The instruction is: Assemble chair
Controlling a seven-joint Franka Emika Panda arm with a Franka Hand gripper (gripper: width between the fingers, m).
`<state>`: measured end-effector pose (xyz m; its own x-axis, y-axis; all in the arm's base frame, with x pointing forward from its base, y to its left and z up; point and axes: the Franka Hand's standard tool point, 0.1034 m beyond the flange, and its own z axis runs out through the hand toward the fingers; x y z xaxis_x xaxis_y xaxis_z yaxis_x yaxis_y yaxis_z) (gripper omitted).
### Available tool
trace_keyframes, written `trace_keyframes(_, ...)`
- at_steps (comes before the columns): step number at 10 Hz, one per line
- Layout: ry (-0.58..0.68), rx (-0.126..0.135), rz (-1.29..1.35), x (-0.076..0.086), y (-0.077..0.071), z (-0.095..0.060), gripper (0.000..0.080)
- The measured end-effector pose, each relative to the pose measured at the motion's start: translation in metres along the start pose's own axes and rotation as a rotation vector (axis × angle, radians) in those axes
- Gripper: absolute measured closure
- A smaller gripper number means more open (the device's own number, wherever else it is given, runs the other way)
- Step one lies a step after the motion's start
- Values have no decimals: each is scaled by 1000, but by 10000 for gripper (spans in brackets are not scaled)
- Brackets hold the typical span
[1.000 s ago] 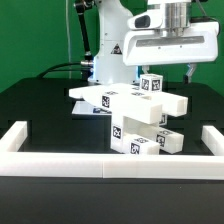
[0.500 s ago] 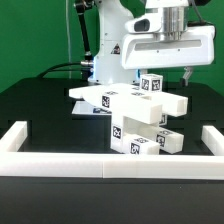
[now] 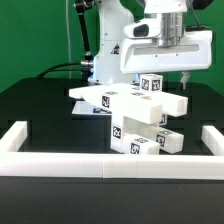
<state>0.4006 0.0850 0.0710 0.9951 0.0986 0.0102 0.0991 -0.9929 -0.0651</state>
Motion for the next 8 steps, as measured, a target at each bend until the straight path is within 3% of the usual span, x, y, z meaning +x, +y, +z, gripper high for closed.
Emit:
trace_keyframes(3, -1, -1, -3, 0, 0, 0, 150)
trace_keyframes(8, -15, -22, -14, -8, 6, 23, 150)
